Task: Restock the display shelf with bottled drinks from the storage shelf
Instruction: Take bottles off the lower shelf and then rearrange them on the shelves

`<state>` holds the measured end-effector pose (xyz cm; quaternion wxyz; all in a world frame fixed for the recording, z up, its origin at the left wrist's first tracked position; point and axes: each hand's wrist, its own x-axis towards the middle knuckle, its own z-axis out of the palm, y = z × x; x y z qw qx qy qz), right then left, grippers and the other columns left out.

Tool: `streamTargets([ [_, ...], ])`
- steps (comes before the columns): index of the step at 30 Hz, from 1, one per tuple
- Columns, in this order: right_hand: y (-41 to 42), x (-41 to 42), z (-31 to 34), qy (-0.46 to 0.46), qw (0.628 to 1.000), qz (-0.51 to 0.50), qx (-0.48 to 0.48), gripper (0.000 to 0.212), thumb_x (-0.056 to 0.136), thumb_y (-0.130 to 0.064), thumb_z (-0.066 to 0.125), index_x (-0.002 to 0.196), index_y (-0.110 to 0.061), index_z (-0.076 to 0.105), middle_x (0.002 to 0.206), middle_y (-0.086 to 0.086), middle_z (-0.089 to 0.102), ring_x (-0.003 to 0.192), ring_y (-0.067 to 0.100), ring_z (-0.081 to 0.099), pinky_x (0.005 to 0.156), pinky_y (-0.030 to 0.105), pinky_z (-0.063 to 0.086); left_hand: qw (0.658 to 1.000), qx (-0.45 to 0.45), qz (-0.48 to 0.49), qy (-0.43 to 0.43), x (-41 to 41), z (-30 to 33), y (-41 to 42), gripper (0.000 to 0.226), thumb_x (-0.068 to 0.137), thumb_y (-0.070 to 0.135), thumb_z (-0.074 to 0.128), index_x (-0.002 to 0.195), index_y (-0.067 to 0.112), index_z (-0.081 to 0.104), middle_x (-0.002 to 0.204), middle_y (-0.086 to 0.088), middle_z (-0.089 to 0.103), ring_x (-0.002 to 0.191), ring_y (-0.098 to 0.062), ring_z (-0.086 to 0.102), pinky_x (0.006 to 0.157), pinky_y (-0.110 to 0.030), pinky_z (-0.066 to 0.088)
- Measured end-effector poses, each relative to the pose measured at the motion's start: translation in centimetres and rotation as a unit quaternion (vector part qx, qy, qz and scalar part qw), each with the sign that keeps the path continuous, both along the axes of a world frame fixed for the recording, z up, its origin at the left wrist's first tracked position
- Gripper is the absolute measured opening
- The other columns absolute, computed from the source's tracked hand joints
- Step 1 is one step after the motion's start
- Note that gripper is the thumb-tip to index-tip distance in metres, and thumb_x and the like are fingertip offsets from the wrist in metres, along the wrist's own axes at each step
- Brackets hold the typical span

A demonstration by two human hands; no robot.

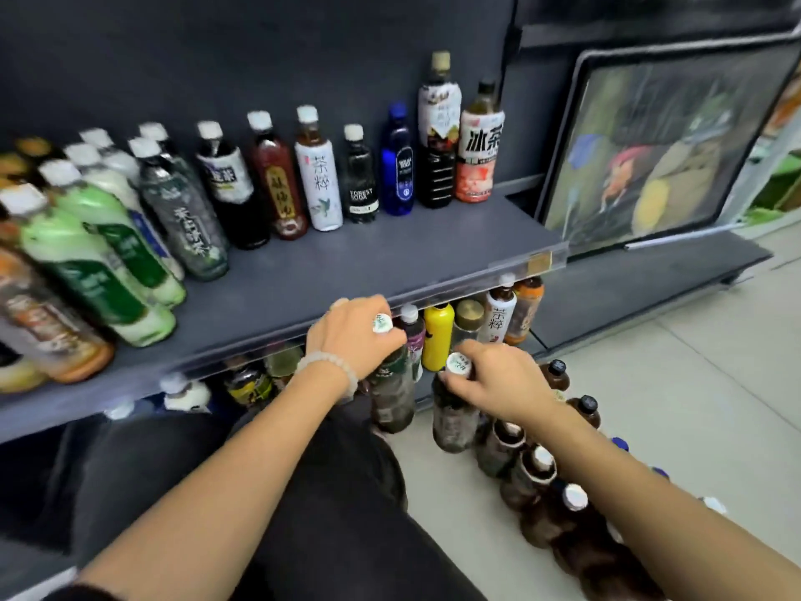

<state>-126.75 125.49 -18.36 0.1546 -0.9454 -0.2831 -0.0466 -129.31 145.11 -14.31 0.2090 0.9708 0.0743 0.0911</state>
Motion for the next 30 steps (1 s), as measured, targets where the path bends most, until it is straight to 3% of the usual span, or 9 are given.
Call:
streamTargets([
  [6,3.5,1.7,9.2,-0.022,0.996,0.007,0.091,0.03,0.084,-0.049,0.057,0.093,-0.02,0.06,0.088,0.005,0.07,0.089,0.028,0.062,0.069,0.037,0.049,0.997,-0.018,0.034,-0.072,-1.4,9.3,4.1,0.013,0.077,0.035,0.06,0.081,0.022,0.059,0.084,0.005,0.059,0.079,-0.021,0.052,0.059,-0.03,0.036],
  [10,6.8,3.4,13.7,-0.017,0.987,0.03,0.16,0.026,0.084,-0.044,0.06,0.091,-0.02,0.062,0.087,0.003,0.069,0.085,0.024,0.062,0.071,0.038,0.05,0.995,0.0,0.051,-0.091,-1.7,13.6,8.0,0.015,0.077,0.04,0.06,0.07,0.028,0.053,0.084,0.005,0.062,0.081,-0.022,0.056,0.064,-0.03,0.041],
  [13,10.0,4.8,16.0,-0.017,0.984,0.061,0.169,0.026,0.083,-0.045,0.058,0.089,-0.02,0.061,0.083,0.0,0.068,0.08,0.021,0.061,0.07,0.038,0.051,0.993,0.03,0.076,-0.084,-1.3,16.1,11.2,0.014,0.076,0.042,0.059,0.074,0.03,0.054,0.087,0.003,0.062,0.085,-0.023,0.056,0.071,-0.033,0.046],
  [17,14.4,6.8,17.6,0.0,0.981,0.091,0.17,0.029,0.082,-0.044,0.059,0.093,-0.017,0.063,0.081,0.001,0.068,0.077,0.02,0.062,0.068,0.039,0.052,0.991,0.068,0.101,-0.056,-0.2,17.9,15.2,0.012,0.08,0.045,0.056,0.083,0.033,0.057,0.089,0.005,0.056,0.088,-0.021,0.051,0.069,-0.03,0.037],
  [22,20.1,9.0,17.9,0.019,0.977,0.134,0.167,0.023,0.082,-0.045,0.059,0.07,-0.026,0.053,0.072,-0.006,0.06,0.074,0.02,0.058,0.065,0.036,0.048,0.987,0.092,0.128,-0.004,1.5,18.3,20.2,0.014,0.082,0.045,0.054,0.092,0.036,0.058,0.084,0.005,0.047,0.092,-0.025,0.05,0.078,-0.035,0.045],
  [27,25.1,10.9,16.9,0.057,0.967,0.161,0.188,0.021,0.081,-0.044,0.062,0.084,-0.023,0.061,0.075,-0.005,0.063,0.074,0.019,0.06,0.068,0.037,0.051,0.982,0.116,0.146,0.041,4.0,17.5,24.7,0.011,0.081,0.05,0.053,0.074,0.043,0.047,0.105,-0.007,0.052,0.098,-0.029,0.053,0.07,-0.033,0.039],
  [30,27.7,11.8,15.9,0.085,0.961,0.181,0.191,0.027,0.082,-0.041,0.063,0.084,-0.014,0.062,0.073,0.002,0.065,0.072,0.021,0.06,0.068,0.039,0.05,0.979,0.125,0.153,0.058,5.7,16.6,26.8,0.008,0.081,0.052,0.052,0.083,0.046,0.047,0.108,-0.005,0.052,0.098,-0.03,0.055,0.067,-0.032,0.036],
])
